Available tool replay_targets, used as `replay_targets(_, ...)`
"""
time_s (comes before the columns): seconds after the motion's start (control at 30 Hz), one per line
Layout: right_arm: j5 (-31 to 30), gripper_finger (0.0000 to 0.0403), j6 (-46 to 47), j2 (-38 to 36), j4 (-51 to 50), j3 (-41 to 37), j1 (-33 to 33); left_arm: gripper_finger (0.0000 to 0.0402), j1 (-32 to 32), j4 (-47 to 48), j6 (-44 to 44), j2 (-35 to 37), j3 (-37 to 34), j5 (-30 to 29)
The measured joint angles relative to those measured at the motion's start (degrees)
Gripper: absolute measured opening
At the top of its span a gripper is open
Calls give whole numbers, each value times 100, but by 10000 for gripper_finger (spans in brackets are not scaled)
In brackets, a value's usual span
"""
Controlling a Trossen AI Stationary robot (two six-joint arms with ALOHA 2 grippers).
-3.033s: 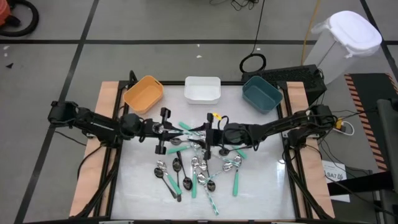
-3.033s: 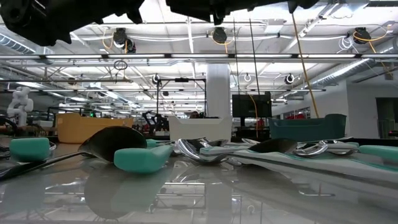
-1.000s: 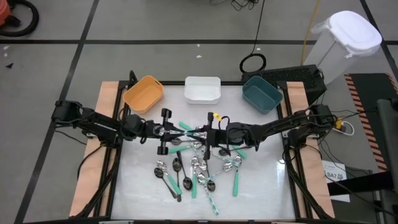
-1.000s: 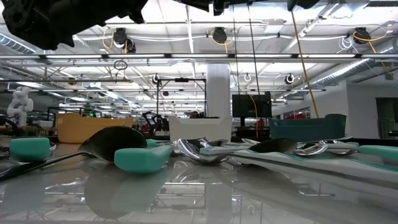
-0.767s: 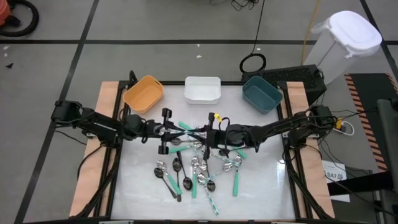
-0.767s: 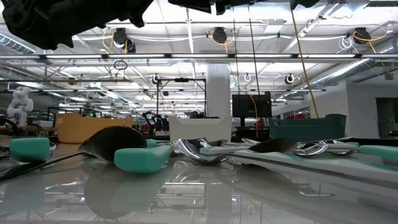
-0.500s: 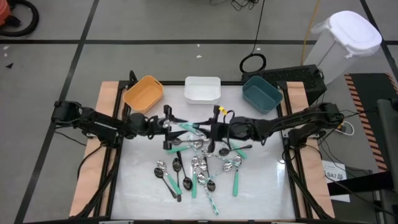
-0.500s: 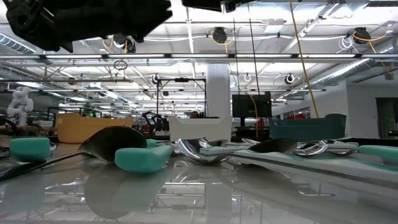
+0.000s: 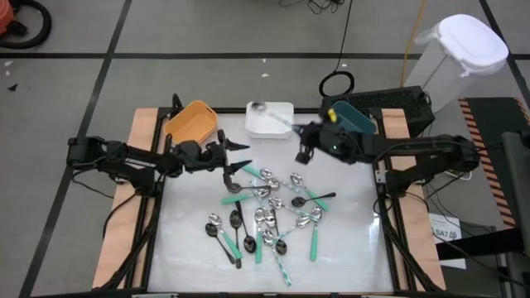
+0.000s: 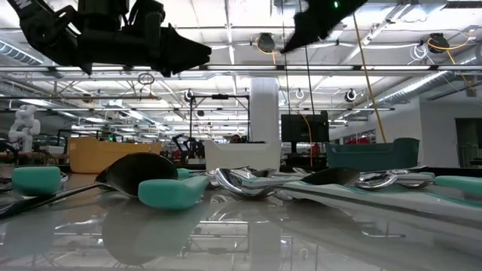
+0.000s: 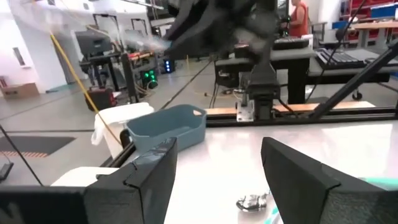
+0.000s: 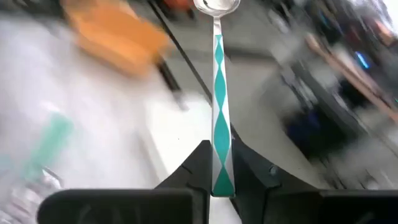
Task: Sort silverware by color (type)
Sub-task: Put the blue patterned spoon into the blue bin
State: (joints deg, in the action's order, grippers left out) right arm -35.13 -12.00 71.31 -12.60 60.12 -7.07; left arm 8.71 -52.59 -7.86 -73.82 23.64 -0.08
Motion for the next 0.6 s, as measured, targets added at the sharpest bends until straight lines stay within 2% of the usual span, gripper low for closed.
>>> replay_targets(0.27, -96, 37, 764, -9, -1570, 0, -937, 234, -4, 59, -5, 0, 0, 9)
replay_targets(0.6, -86, 38, 1267, -122, -2780, -2, -1450, 234, -37, 346, 92, 0, 0, 20)
